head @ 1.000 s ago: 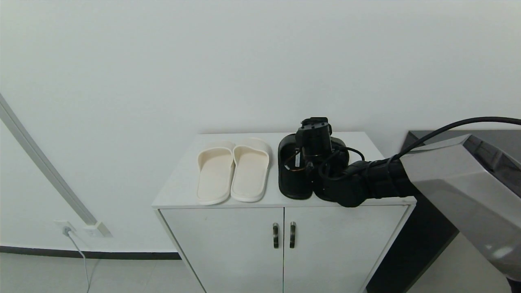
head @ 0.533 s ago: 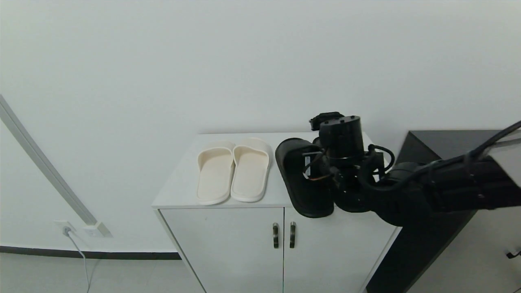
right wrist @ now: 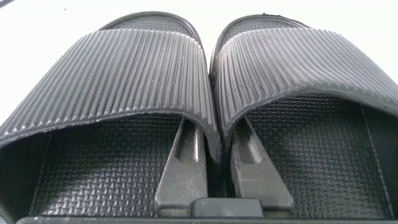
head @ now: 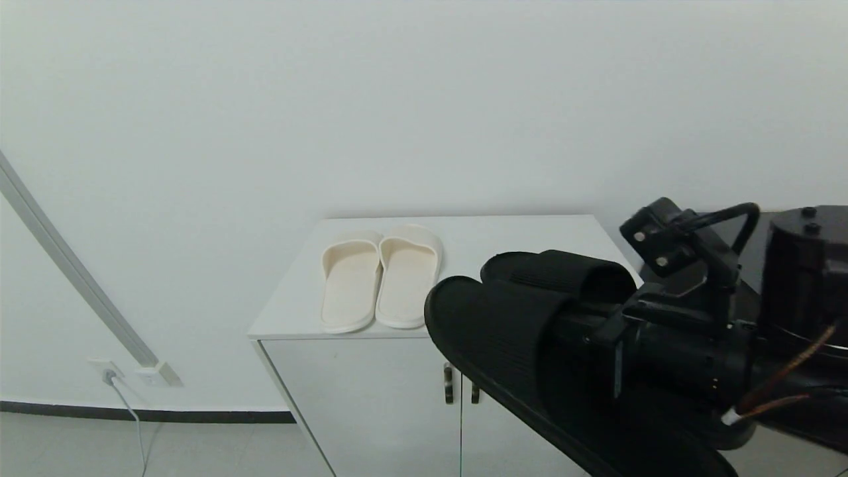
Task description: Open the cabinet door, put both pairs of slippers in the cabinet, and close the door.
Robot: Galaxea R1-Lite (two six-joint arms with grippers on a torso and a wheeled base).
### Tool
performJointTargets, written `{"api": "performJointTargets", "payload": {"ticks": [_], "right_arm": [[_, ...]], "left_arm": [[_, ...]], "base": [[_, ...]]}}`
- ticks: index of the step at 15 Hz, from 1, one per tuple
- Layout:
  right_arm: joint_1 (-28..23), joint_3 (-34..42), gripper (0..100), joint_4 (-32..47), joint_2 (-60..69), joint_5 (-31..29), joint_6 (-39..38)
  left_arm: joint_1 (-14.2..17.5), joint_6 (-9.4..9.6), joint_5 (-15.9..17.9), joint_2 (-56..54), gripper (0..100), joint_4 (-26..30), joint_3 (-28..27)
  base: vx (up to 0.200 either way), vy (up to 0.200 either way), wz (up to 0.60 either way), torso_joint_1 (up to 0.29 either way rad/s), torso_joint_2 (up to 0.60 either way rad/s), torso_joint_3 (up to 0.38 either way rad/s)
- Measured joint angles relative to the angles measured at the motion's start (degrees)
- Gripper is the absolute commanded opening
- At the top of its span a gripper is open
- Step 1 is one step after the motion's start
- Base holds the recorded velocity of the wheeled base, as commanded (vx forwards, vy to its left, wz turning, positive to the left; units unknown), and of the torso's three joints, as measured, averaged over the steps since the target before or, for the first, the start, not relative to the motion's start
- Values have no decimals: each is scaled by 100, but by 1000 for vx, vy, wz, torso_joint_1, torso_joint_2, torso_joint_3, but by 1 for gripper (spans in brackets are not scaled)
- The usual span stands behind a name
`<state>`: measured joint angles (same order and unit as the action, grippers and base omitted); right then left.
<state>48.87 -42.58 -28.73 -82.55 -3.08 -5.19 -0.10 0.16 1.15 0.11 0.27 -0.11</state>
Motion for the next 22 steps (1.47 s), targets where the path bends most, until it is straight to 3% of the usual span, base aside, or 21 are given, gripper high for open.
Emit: {"api": "performJointTargets", "payload": {"ticks": [3,7,16,19,22], "right_arm": [[13,201,0,24,356,158,2],[22,271,0,57,436,262,2],[27,490,0,13,424,373,194],[46,516,0,7,422,368,194],[68,542,0,11,419,368,202]], "left_arm": [[0,2,-2,0,0,0,0],[-1,2,-2,0,0,0,0],[2,-6,-2,0,0,0,1],[0,-5,0,0,0,-2,0],[2,-6,0,0,0,0,0]], "base": [[0,0,0,0,0,0],[-200,0,0,11,2,0],[0,0,0,0,0,0],[-200,0,0,7,2,-1],[0,0,0,0,0,0]]}}
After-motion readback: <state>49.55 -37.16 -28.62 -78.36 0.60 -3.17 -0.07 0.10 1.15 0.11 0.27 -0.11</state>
